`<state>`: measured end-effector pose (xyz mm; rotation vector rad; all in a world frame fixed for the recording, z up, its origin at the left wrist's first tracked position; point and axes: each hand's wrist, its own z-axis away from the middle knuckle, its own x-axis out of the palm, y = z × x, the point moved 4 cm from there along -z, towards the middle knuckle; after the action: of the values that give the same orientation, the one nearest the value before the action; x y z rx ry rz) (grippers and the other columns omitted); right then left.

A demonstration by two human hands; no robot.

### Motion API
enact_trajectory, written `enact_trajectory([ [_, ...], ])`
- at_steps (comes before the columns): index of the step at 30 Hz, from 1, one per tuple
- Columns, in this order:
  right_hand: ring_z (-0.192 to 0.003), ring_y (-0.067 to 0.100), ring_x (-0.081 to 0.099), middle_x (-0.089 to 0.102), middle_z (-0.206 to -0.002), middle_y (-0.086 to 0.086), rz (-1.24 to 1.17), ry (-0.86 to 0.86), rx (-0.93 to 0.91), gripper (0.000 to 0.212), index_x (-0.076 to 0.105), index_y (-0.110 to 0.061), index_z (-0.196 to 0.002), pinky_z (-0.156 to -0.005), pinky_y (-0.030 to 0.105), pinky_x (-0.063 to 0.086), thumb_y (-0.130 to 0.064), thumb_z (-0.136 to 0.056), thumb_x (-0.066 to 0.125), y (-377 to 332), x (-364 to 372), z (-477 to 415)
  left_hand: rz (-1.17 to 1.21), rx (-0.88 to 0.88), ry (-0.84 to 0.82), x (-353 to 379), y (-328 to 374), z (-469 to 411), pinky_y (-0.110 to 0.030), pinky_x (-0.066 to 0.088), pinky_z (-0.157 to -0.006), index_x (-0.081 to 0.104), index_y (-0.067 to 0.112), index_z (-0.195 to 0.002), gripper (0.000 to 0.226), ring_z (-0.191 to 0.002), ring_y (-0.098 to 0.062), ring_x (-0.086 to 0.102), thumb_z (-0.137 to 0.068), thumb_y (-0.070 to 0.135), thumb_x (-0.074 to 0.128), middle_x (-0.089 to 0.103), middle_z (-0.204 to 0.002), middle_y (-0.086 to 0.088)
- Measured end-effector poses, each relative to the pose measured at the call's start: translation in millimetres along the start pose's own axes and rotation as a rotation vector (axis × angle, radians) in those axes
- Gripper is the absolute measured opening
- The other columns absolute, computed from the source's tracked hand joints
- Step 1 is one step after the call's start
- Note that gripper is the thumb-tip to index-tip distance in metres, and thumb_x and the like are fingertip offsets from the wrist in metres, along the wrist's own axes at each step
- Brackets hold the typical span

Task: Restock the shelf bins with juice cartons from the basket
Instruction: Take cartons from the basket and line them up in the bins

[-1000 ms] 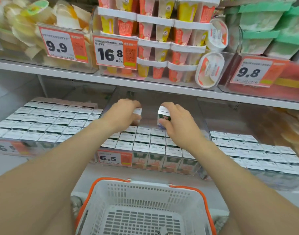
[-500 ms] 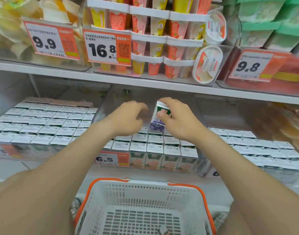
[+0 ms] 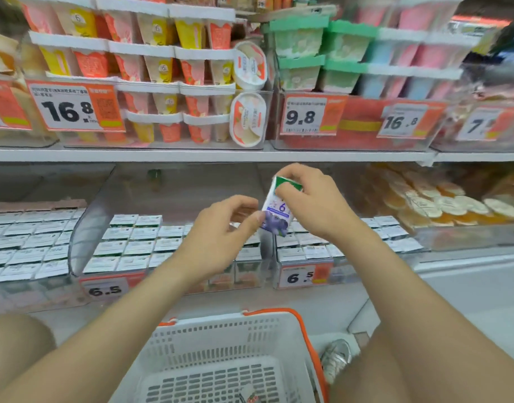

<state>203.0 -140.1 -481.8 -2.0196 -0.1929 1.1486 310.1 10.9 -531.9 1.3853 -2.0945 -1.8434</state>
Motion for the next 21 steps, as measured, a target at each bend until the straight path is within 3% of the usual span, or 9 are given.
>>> enact_trajectory([
  [3,-0.093,0.027,0.063,0.07,-0.099,0.005,0.12,0.199,0.146,0.034,0.07,-0.025,-0.105,-0.077,0.035,0.051,-0.044,-0.085,0.051,35,-37,-3,-0.231,0.133,0.078,30,10,-8,-0.022,0.042,-0.1,0.066,0.024,-0.127,0.026,-0.116,-0.004,0.057,-0.104,0.03,0.056,0.065,-0.124,0.011],
  [6,-0.093,0.038,0.062,0.067,-0.107,0.014,0.317,0.264,0.216,0.034,0.061,-0.015,-0.119,-0.075,0.042,0.052,-0.035,-0.093,0.053,77,-62,-7,-0.435,0.278,0.035,64,14,-15,-0.041,0.037,-0.112,0.066,0.023,-0.121,0.028,-0.134,-0.017,0.047,-0.1,0.032,0.05,0.062,-0.127,0.007],
  [8,-0.101,0.043,0.06,0.061,-0.119,0.018,0.512,0.281,0.178,0.034,0.052,-0.009,-0.13,-0.074,0.043,0.046,-0.024,-0.099,0.054,102,-73,-13,-0.557,0.277,-0.042,86,10,-17,-0.043,0.024,-0.116,0.062,0.027,-0.127,0.031,-0.146,-0.018,0.036,-0.104,0.038,0.045,0.059,-0.133,0.009],
  [11,-0.113,0.041,0.053,0.056,-0.126,0.018,0.813,0.208,0.147,0.046,0.045,-0.01,-0.136,-0.082,0.048,0.045,-0.012,-0.095,0.065,136,-81,-20,-0.771,0.251,-0.135,110,-1,-13,-0.044,0.025,-0.103,0.058,0.032,-0.132,0.041,-0.131,-0.023,0.038,-0.107,0.05,0.031,0.061,-0.128,0.01],
  [14,-0.113,0.04,0.05,0.048,-0.13,0.017,0.818,0.083,0.128,0.057,0.046,-0.013,-0.144,-0.086,0.049,0.049,0.004,-0.092,0.063,164,-77,-26,-0.876,0.259,-0.096,115,-4,-12,-0.043,0.038,-0.087,0.065,0.034,-0.122,0.048,-0.107,-0.024,0.042,-0.103,0.052,0.026,0.065,-0.111,0.011],
  [18,-0.114,0.038,0.051,0.055,-0.125,0.013,0.922,-0.066,0.062,0.049,0.053,-0.02,-0.143,-0.085,0.046,0.043,0.0,-0.099,0.056,183,-68,-35,-0.895,0.265,-0.069,117,-5,-10,-0.042,0.039,-0.082,0.067,0.033,-0.12,0.045,-0.102,-0.024,0.042,-0.102,0.048,0.029,0.067,-0.109,0.011],
  [21,-0.123,0.037,0.054,0.06,-0.132,0.012,0.889,-0.234,0.144,0.06,0.052,-0.024,-0.145,-0.097,0.047,0.042,0.007,-0.094,0.051,193,-64,-40,-0.906,0.282,-0.069,117,-6,-10,-0.042,0.038,-0.081,0.065,0.032,-0.119,0.042,-0.1,-0.023,0.039,-0.103,0.047,0.029,0.065,-0.108,0.011],
])
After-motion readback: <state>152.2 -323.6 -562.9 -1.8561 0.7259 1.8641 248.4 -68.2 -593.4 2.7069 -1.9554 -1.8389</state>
